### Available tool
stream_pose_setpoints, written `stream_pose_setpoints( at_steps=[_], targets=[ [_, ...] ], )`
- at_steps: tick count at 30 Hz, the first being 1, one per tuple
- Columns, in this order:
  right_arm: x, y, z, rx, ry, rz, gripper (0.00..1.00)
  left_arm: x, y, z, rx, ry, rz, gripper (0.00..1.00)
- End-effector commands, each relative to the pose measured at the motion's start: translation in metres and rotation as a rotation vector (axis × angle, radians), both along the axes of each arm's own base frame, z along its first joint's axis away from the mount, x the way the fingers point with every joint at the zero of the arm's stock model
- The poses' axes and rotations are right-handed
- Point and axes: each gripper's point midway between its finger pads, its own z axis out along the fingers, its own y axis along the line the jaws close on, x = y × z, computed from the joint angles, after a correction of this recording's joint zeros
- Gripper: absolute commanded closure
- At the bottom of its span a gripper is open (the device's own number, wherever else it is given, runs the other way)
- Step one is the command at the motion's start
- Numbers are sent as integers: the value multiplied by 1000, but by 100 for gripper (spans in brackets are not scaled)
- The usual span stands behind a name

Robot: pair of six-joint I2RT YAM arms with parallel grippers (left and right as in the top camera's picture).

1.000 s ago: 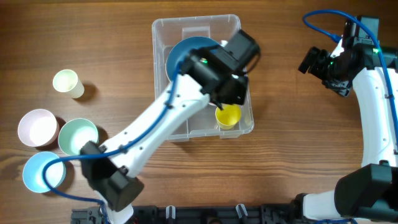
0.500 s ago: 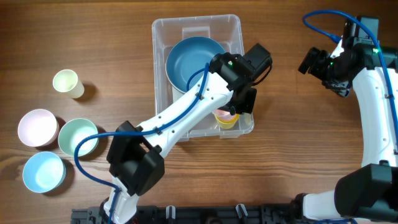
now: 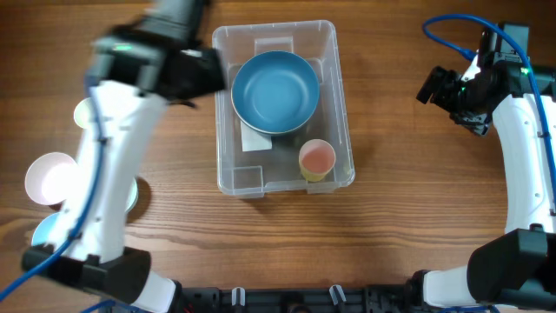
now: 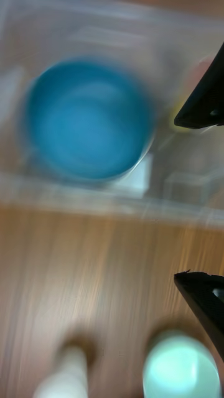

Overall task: Pack container
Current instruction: 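Grasp the cream cup rim with the left gripper, then stack the cream cup onto the pink cup in the container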

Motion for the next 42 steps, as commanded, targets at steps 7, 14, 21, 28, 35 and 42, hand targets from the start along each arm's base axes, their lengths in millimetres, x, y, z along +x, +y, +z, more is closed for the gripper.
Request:
stream_pose_setpoints(
  at_steps=[7, 14, 21, 28, 35, 42],
  targets=[
    [-1, -3, -6, -22, 22, 5, 4, 49, 216, -84, 35, 129, 483, 28],
    [-3, -3, -7, -25, 28, 20, 3, 67, 231, -191, 5, 328, 462, 27],
    [-3, -3, -7, -26, 29, 21, 4, 67, 231, -236, -4, 415, 458, 75],
    [-3, -3, -7, -26, 29, 22, 4, 65, 230, -236, -4, 424, 456, 96],
    [-3, -3, -7, -26, 29, 22, 4, 76, 170, -126, 12, 199, 331, 96],
    [-3, -3, -7, -25, 29, 21, 4, 8, -34, 27, -144, -109, -123, 96]
  ],
)
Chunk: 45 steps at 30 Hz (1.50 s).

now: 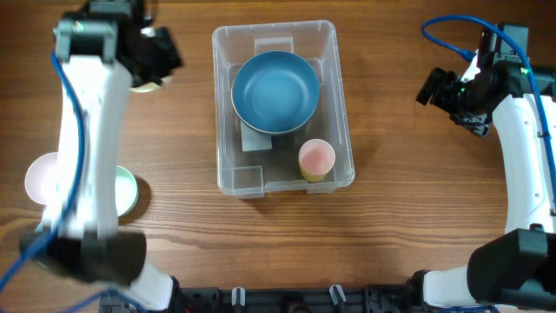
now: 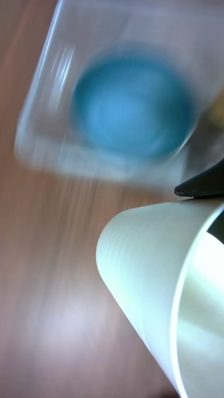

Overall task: Pack container
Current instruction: 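Stack the cream cup onto the pink cup in the container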

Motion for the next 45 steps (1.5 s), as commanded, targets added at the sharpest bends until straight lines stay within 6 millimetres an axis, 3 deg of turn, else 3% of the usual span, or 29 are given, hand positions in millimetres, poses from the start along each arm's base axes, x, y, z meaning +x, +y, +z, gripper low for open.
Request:
stream_pose_setpoints(
  at_steps=[1, 2, 3, 5, 8, 12, 20, 25, 26, 27, 30, 32, 34, 35, 36, 38, 39, 40, 42, 43, 45],
  targets=[
    [-1, -3, -6, -20, 20, 4, 4, -45, -107, 40, -101, -87, -231, 96],
    [-1, -3, -6, -20, 20, 4, 4, -57, -137, 41, -117, -89, -303, 96],
    [-1, -3, -6, -20, 20, 4, 4, -63, -152, 40, -126, -84, -340, 96],
    [-3, -3, -6, -19, 27, 4, 4, -90, -206, 27, -137, -36, -457, 96],
    [-4, -3, -7, -18, 34, 4, 4, -124, -254, -1, -149, 77, -587, 96],
    [-5, -3, -7, -18, 35, 4, 4, -141, -264, -48, -102, 265, -615, 96],
    [-5, -2, -7, -18, 36, 4, 4, -129, -277, -123, -17, 422, -599, 96],
    [-5, -2, -7, -18, 35, 4, 4, -127, -279, -136, -4, 444, -600, 94],
    [-5, -3, -7, -18, 35, 4, 4, -127, -279, -136, -4, 443, -600, 89],
    [-5, -3, -7, -18, 35, 4, 3, -127, -279, -136, -4, 443, -600, 72],
    [-5, -3, -7, -18, 36, 4, 4, -125, -276, -130, 0, 428, -619, 62],
    [-5, -3, -7, -18, 36, 4, 4, -117, -264, -110, 6, 383, -593, 61],
    [-5, -3, -7, -19, 35, 5, 3, -102, -239, -82, 31, 305, -537, 61],
    [-5, -3, -7, -20, 35, 9, 3, -94, -220, -66, 56, 261, -496, 61],
    [-5, -3, -7, -25, 35, 22, 4, -83, -186, -46, 93, 208, -418, 62],
    [-5, -3, -7, -27, 35, 29, 11, -72, -134, -25, 117, 178, -295, 62],
    [-5, -2, -7, -29, 35, 35, 25, -69, -114, -21, 113, 181, -246, 64],
    [-5, -2, -7, -34, 35, 53, 51, -63, -82, -17, 108, 194, -161, 66],
    [-7, 3, -10, -32, 46, 67, 82, -52, -33, -18, 98, 215, -26, 68],
    [-8, 6, -12, -31, 53, 76, 92, -47, -16, -20, 94, 221, 24, 68],
    [-12, 22, -25, -22, 79, 118, 96, -37, 27, -29, 80, 234, 142, 67]
  ],
)
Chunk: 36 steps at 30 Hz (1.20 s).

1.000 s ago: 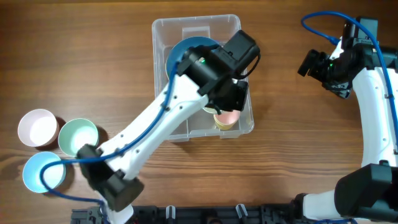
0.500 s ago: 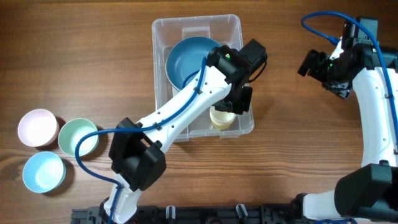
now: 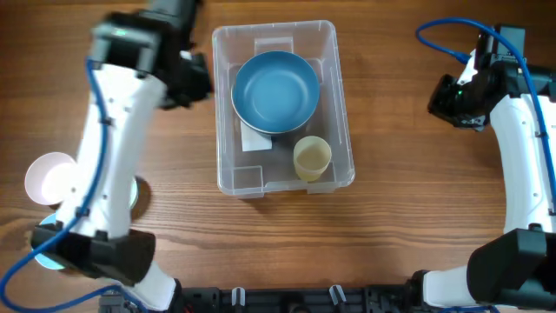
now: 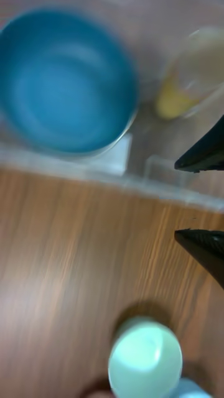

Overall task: Pack container
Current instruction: 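Stack the cream cup onto the pink cup in the container, then grasp the mint green bowl rim with the left gripper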

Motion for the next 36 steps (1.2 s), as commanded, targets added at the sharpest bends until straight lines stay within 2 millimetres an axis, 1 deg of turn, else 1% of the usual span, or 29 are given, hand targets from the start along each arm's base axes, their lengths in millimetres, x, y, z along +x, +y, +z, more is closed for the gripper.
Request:
stream_pose_setpoints(
  at_steps=[1, 3, 4, 7, 10, 11, 12, 14, 16, 17, 19, 20, 22, 27, 33, 36],
  targets=[
    [-10, 26, -28, -3, 66, 86, 96, 13, 61, -18, 24, 36, 159, 65],
    [-14, 44, -43, -5, 85, 147, 96, 12, 82, -27, 19, 63, 215, 64],
    [-17, 63, -55, 1, 89, 216, 96, 10, 93, -35, 22, 82, 237, 64],
    [-25, 90, -73, 11, 107, 290, 96, 3, 108, -55, 29, 132, 254, 66],
    [-26, 108, -76, 52, 107, 347, 96, -2, 114, -76, 34, 176, 251, 66],
    [-26, 122, -74, 107, 88, 419, 96, -5, 115, -85, 35, 194, 255, 66],
    [-26, 129, -72, 142, 80, 446, 95, -8, 115, -93, 35, 212, 256, 66],
    [-26, 133, -71, 159, 75, 453, 96, -13, 114, -102, 36, 239, 255, 66],
    [-26, 139, -69, 187, 59, 504, 95, -19, 114, -111, 37, 265, 254, 66],
    [-27, 142, -68, 203, 57, 516, 95, -21, 114, -114, 38, 274, 254, 66],
    [-28, 142, -69, 203, 63, 516, 95, -23, 113, -116, 38, 284, 254, 66],
    [-30, 143, -69, 207, 65, 522, 95, -23, 113, -116, 38, 285, 254, 65],
    [-36, 159, -64, 283, 53, 619, 95, -23, 113, -116, 38, 285, 254, 66],
    [-47, 170, -62, 345, 58, 707, 94, -23, 113, -116, 38, 285, 254, 65],
    [-47, 171, -62, 348, 53, 726, 94, -23, 113, -116, 38, 285, 254, 65],
    [-47, 176, -58, 377, 34, 757, 93, -23, 113, -116, 38, 285, 253, 65]
  ],
)
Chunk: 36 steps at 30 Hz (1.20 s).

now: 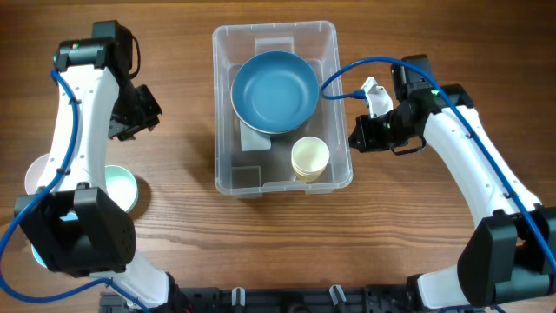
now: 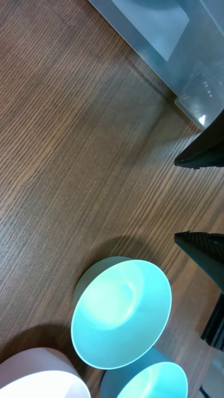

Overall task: Pack container
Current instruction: 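Grasp the mint green bowl rim with the left gripper, then place the mint green bowl in the container's lower left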

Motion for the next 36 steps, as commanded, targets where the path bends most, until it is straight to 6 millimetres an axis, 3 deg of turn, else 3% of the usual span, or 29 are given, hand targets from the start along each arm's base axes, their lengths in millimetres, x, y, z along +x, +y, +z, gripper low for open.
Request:
stream_pose_setpoints(
  at_steps=[1, 3, 5, 6, 7, 10, 11, 12, 14, 16, 18, 21, 24, 28, 31, 36],
  targets=[
    [-2, 14, 0, 74, 5, 53, 92, -1, 3, -4, 1, 13, -5, 65],
    [10, 4, -5, 8, -15, -19, 79, -1, 3, -3, 1, 11, -5, 66],
    [25, -18, -12, -118, -55, -104, 52, -2, 3, 1, 3, -2, -13, 66],
    [33, -31, -14, -197, -90, -139, 31, -3, 3, 8, 5, -25, -13, 66],
    [40, -40, -15, -247, -122, -156, 22, -3, 3, 17, 7, -53, -13, 66],
    [50, -48, -13, -280, -158, -186, 16, -18, 1, 47, 14, -117, -20, 65],
    [50, -51, -13, -278, -153, -205, 13, -38, -1, 67, 16, -137, -19, 65],
    [51, -54, -13, -281, -151, -213, 11, -48, -1, 75, 16, -142, -15, 65],
    [52, -62, -13, -286, -147, -245, 10, -88, -5, 93, 14, -153, 11, 65],
    [53, -69, -13, -285, -139, -279, 10, -115, -7, 95, 14, -217, 66, 64],
    [54, -72, -13, -285, -137, -289, 9, -119, -8, 92, 13, -303, 101, 55],
    [53, -72, -13, -282, -135, -290, 10, -112, -7, 75, 17, -400, 104, 35],
    [52, -72, -14, -283, -132, -289, 9, -99, -1, 21, 19, -345, 124, 27],
    [52, -72, -14, -284, -128, -288, 9, -85, 29, -29, 4, -218, 246, 24],
    [52, -72, -14, -284, -128, -288, 9, -80, 35, -64, -92, -120, 314, 23],
    [48, -72, -15, -287, -115, -286, 9, -67, 41, -113, -105, -27, 298, 23]
  ],
)
